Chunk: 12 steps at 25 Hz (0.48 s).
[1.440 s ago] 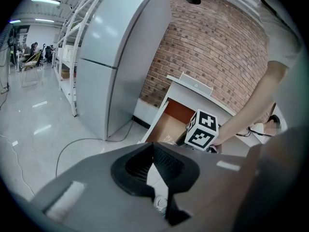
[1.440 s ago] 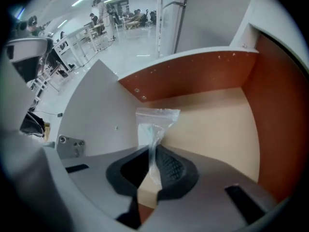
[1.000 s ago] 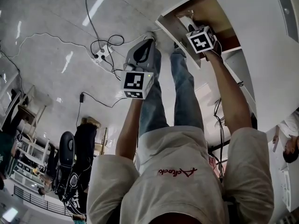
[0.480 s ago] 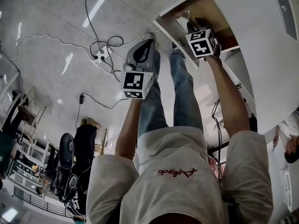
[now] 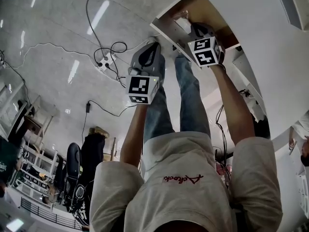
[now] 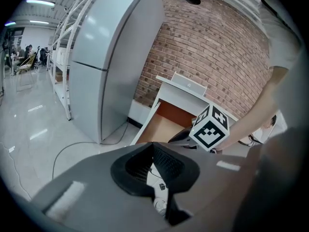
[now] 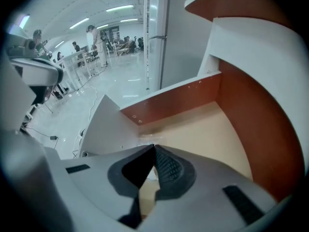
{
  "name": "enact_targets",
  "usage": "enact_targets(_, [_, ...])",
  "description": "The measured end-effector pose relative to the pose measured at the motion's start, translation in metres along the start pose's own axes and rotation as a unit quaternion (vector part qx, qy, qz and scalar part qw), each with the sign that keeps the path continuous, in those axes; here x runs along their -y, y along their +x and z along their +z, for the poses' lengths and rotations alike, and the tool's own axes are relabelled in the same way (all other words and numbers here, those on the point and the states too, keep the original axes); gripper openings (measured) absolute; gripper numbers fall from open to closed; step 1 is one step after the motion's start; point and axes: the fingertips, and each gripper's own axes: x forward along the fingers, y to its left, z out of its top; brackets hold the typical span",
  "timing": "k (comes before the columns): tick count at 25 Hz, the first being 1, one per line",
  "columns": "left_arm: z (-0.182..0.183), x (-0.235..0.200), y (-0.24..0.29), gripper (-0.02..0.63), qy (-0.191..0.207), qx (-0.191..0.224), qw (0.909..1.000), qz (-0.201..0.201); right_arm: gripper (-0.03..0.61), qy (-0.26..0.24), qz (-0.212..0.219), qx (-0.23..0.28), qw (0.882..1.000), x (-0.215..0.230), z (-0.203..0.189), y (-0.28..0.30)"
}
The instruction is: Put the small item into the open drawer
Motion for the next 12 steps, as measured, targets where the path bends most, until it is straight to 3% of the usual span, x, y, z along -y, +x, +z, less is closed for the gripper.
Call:
enact_targets(6, [0.009,0.011,0.003,0.009,0.014,0.001,0.9999,-0.002,0.014,0.040,-0.005,0.052,0.998,-0.002,0.008,-0.033])
enact_targets(12, [0.022,0.023,0.010,0.009,0.029,0.001,0.9995,-0.008,0.014,0.089,-0.007,0.126,0.988,-0.008,0.023,-0.078])
